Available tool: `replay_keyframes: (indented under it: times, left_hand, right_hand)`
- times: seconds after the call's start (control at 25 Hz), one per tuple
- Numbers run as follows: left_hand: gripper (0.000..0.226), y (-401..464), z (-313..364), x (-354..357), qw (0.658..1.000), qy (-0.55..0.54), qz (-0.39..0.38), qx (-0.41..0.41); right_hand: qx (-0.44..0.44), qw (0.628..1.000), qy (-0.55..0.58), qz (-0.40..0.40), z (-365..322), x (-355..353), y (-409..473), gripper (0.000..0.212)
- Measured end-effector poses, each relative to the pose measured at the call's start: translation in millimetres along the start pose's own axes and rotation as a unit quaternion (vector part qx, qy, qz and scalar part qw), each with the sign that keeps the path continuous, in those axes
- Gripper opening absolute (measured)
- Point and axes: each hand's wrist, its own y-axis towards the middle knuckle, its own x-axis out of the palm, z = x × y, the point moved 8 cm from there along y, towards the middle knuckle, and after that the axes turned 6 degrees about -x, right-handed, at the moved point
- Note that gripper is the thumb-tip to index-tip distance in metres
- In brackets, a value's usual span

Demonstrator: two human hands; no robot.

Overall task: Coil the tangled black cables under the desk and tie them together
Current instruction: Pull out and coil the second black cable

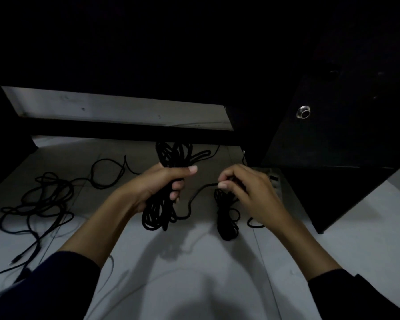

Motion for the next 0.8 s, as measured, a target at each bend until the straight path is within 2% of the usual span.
replay_keyframes:
  times: [0.12,0.28,0.4,0.56,0.6,0.72,0.8]
  left_hand:
    - [0.019,6.0,-2.7,11.4,1.000,0.000,-0.001,0.015]
    - [0.025,6.2,-10.1,31.3,0.994,-0.076,-0.072,-0.015]
    - [0.020,2.1,-5.1,36.1,0.996,-0.031,-0.089,-0.002]
    - [0.014,-0.9,-1.6,38.8,0.993,0.019,-0.112,0.009]
    - [0.013,-0.7,-2.0,36.6,0.994,0.019,-0.107,0.006]
    - [0.040,2.3,-2.6,11.6,0.999,-0.034,-0.026,-0.007]
    - [0.043,2.0,0.4,-4.9,0.997,-0.069,0.016,0.007]
  right_hand:
    - [-0.019,0.999,0.036,-0.033,-16.9,11.0,7.4,0.002]
    - [-0.015,0.998,0.023,-0.057,-22.4,17.9,12.9,0.012]
    - [-0.004,0.999,0.012,-0.052,-23.5,16.3,11.4,0.025]
    - [-0.015,0.999,-0.002,-0.030,-29.0,11.6,9.0,0.023]
    - [-0.010,1.000,0.002,-0.025,-26.6,9.2,8.1,0.022]
    - [0.061,0.997,0.053,-0.007,-3.5,-4.0,0.5,0.017]
    - [0.085,0.994,0.073,-0.004,6.5,-9.9,-4.0,0.012]
